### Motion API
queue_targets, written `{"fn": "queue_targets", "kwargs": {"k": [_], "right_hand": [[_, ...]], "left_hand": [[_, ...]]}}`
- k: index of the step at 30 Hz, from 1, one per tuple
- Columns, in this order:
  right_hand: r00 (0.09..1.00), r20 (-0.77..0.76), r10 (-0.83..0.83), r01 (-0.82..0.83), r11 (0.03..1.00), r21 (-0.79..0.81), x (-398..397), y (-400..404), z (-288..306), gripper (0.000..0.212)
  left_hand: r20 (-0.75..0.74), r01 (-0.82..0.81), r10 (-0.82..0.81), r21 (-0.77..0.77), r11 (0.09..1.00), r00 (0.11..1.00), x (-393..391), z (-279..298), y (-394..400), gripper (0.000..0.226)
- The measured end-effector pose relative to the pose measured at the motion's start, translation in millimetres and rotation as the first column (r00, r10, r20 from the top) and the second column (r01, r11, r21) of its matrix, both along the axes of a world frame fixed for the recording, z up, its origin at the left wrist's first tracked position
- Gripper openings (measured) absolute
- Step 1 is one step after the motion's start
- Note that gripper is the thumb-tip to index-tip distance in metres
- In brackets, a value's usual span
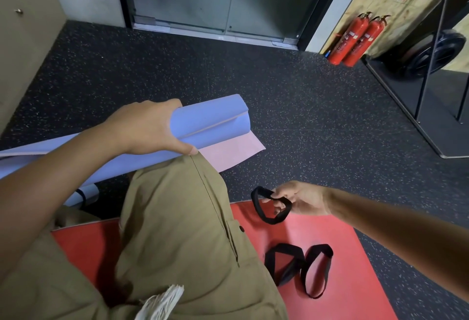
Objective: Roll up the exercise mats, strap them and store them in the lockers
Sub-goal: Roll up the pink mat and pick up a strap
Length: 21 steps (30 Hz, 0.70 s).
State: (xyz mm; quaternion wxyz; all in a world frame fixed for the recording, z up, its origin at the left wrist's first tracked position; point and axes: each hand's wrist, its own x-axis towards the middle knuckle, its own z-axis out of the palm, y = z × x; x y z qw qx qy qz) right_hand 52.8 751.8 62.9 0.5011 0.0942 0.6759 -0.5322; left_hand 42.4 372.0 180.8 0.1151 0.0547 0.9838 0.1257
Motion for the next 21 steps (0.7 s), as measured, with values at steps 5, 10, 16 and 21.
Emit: {"fn": "queue_targets", "kwargs": {"k": [5, 10, 16, 21], "right_hand": [[0.983, 0.070, -0.172, 0.179, 0.977, -0.112, 3.2, -17.4, 2.2, 0.018], [0.937, 0.144, -0.317, 0.347, 0.882, -0.317, -2.0, -37.8, 21.3, 0.026], [0.927, 0.124, -0.355, 0.355, 0.716, -0.601, -11.2, -57.6, 39.1, 0.052], [0.895, 0.010, -0.446, 0.349, 0.686, -0.638, -14.1, -73.1, 47.6, 0.040]], "left_hand": [[-0.011, -0.013, 0.013, 0.020, 1.000, 1.000, 0.2, -2.7, -3.2, 0.084], [-0.017, -0.020, 0.020, 0.028, 0.999, 1.000, -0.5, -4.4, -4.9, 0.084], [-0.026, -0.026, 0.027, 0.034, 0.999, 0.999, -1.0, -7.4, -8.8, 0.085], [-0.021, -0.034, 0.036, 0.065, 0.997, 0.999, -0.6, -8.0, -11.0, 0.085]]}}
